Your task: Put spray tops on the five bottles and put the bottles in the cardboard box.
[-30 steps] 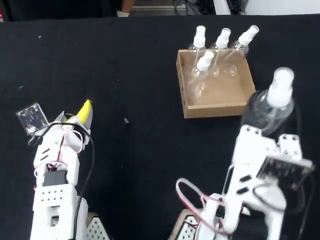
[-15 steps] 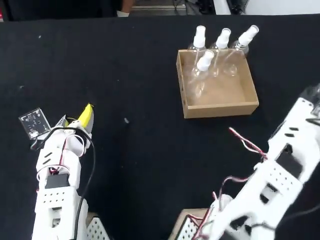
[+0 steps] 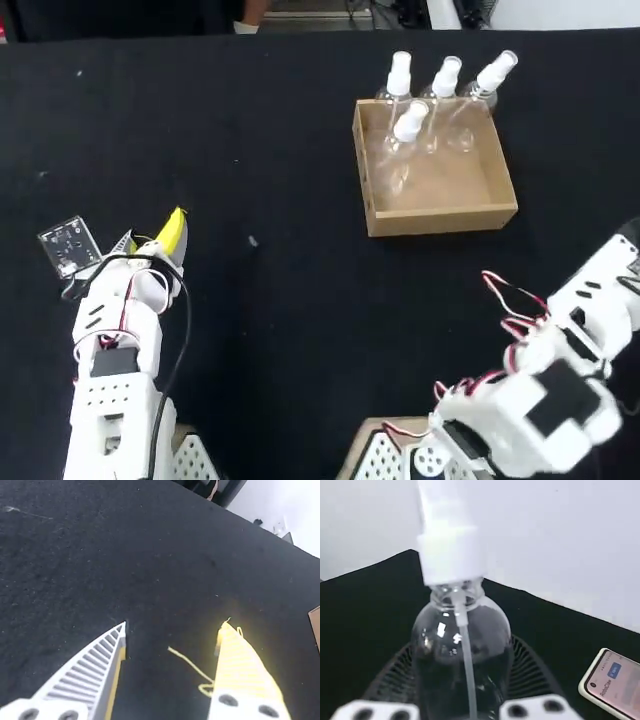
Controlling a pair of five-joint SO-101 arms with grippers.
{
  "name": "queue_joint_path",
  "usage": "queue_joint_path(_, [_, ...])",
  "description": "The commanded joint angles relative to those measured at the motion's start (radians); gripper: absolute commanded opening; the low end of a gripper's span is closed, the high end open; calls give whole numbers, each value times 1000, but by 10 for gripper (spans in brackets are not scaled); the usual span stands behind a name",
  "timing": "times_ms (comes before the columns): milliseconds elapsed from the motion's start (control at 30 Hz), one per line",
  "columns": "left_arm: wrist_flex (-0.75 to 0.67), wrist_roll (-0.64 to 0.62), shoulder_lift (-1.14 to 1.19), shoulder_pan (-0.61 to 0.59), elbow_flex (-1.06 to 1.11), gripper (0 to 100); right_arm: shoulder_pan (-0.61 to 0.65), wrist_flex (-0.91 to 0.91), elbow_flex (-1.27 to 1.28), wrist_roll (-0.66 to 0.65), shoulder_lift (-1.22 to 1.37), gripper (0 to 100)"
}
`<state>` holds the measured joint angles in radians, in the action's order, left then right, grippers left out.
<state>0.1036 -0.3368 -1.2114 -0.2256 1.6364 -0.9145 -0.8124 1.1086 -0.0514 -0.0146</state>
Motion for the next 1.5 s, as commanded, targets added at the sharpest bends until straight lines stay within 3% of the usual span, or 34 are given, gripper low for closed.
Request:
queue_joint_path(0, [-20, 12, -14, -7, -13, 278, -41, -176, -110, 14, 137, 11])
queue_joint_path(333, [-20, 12, -12, -7, -13, 278, -46, -496, -248, 6, 490, 11])
queue_joint_path(867, [-18, 12, -11, -7, -13, 278, -55, -539, -268, 5, 641, 17])
queue_joint_path(1100, [-18, 12, -11, -5, -13, 278, -52, -539, -265, 8, 670, 211])
queue_joint_path(1300, [-20, 12, -11, -5, -13, 278, -48, -548, -237, 5, 647, 237])
queue_joint_path(1467, [-20, 12, -11, -5, -13, 278, -25, -539, -177, 5, 568, 352])
